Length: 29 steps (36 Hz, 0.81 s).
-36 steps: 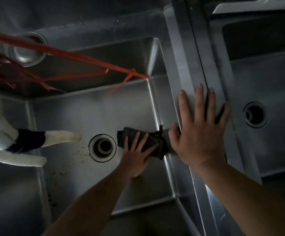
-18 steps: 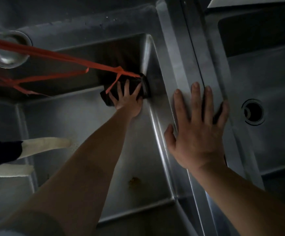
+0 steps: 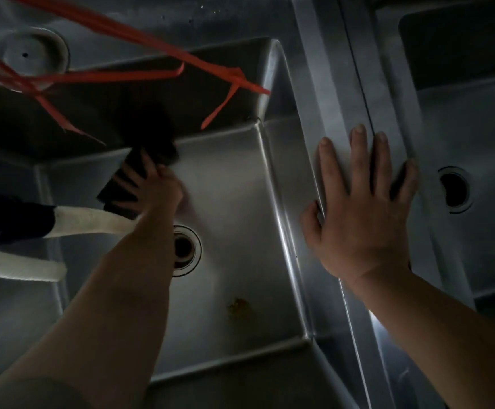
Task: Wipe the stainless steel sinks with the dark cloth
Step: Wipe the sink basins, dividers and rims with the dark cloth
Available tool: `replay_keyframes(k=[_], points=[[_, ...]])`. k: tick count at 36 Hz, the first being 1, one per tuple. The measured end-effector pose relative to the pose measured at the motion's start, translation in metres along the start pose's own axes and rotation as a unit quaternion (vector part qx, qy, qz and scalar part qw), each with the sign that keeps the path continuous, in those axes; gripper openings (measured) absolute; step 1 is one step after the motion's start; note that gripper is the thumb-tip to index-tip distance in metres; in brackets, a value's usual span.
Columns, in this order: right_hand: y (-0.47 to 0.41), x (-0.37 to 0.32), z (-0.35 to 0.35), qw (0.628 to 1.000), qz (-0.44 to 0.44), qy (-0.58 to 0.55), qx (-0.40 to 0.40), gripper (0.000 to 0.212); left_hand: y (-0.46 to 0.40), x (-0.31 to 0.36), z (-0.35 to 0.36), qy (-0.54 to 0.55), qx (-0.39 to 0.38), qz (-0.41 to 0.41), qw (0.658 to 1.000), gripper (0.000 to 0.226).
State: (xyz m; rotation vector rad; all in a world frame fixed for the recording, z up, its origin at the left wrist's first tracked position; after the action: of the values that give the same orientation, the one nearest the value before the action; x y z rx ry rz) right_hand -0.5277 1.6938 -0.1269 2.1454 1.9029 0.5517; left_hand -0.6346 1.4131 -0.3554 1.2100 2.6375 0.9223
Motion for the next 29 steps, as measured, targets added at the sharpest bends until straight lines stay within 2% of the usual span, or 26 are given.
replay_keyframes(k=[2, 8, 9, 12, 15, 16, 20, 24, 29], points=[[0.001, 0.0, 0.0, 1.0, -0.001, 0.0, 0.005, 0.076, -0.013, -0.014, -0.01, 0.024, -0.008, -0.045, 0.999, 0.056], [0.001, -0.001, 0.001, 1.0, -0.005, 0.001, 0.013, 0.076, -0.002, 0.008, -0.007, 0.026, -0.021, -0.07, 0.997, 0.061], [0.001, -0.001, 0.001, 1.0, -0.006, 0.002, 0.016, 0.076, 0.009, 0.018, 0.0, 0.007, -0.032, -0.045, 0.998, 0.063], [0.001, 0.0, 0.002, 1.0, -0.01, -0.003, 0.024, 0.077, 0.063, 0.057, 0.031, -0.056, -0.031, 0.097, 0.993, 0.065], [0.002, 0.0, 0.004, 0.999, -0.006, -0.015, 0.036, 0.078, 0.12, 0.094, 0.075, -0.105, -0.15, 0.224, 0.957, 0.066], [0.002, 0.0, 0.005, 0.999, -0.006, -0.015, 0.039, 0.078, 0.129, 0.099, 0.081, -0.11, -0.175, 0.232, 0.95, 0.068], [0.0, 0.001, 0.005, 0.999, -0.009, -0.01, 0.046, 0.078, 0.133, 0.087, 0.08, -0.141, -0.181, 0.245, 0.942, 0.066], [0.004, 0.0, 0.007, 0.999, -0.017, -0.014, 0.041, 0.079, 0.162, 0.041, 0.08, -0.198, -0.235, 0.284, 0.908, 0.064], [0.008, 0.002, 0.003, 0.998, -0.039, -0.036, 0.027, 0.076, 0.209, -0.032, 0.085, -0.361, -0.29, 0.354, 0.813, 0.066]])
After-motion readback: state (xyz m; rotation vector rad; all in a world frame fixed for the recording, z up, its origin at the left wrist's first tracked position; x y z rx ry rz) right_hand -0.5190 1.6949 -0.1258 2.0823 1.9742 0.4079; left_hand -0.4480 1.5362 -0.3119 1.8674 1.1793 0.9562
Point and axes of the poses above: each hand's wrist, its own y-axis away from the middle knuckle, its own z-axis out of the palm, x = y × z, the point moved 1 cm from there along -y, towards the middle knuckle, and after that the axes turned 12 degrees about -x, right-handed, at the moved point
